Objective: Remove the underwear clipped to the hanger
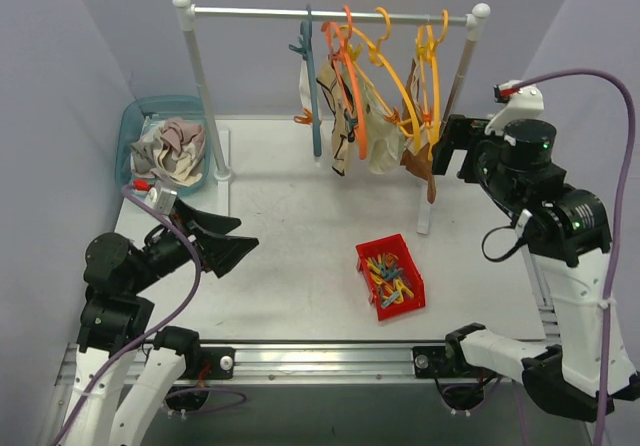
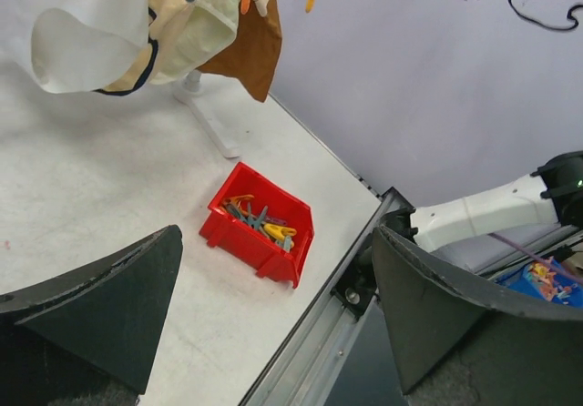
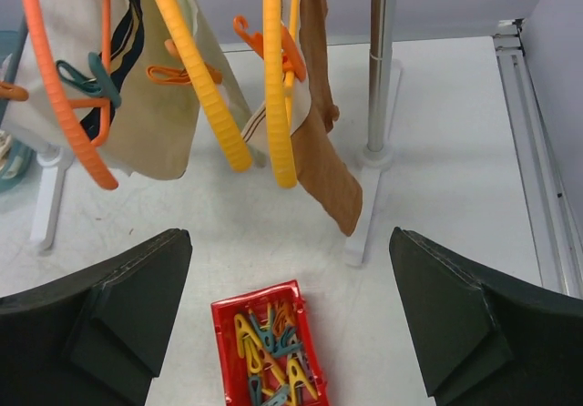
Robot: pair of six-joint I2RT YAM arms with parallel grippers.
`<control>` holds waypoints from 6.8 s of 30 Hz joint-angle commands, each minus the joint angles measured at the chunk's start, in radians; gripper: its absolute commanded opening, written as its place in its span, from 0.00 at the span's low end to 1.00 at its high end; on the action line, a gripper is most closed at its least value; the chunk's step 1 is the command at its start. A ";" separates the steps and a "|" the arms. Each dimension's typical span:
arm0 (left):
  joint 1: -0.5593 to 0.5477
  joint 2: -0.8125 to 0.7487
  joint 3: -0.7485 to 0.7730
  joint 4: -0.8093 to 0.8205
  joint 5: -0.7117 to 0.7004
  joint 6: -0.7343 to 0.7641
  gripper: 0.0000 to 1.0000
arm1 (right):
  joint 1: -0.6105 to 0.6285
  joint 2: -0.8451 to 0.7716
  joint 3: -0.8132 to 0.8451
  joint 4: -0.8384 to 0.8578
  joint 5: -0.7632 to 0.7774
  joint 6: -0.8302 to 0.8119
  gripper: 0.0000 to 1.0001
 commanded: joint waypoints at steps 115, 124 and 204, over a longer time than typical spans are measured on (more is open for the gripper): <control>0.003 -0.124 -0.077 -0.208 -0.040 0.058 0.94 | -0.099 0.091 -0.260 0.338 -0.131 -0.101 0.00; 0.003 -0.046 -0.036 -0.140 -0.024 0.055 0.94 | -0.067 -0.097 -0.441 0.314 -0.108 -0.026 0.00; -0.253 0.443 0.041 -0.062 -0.445 -0.181 0.94 | 0.551 -0.342 -0.867 0.274 -0.243 0.373 0.00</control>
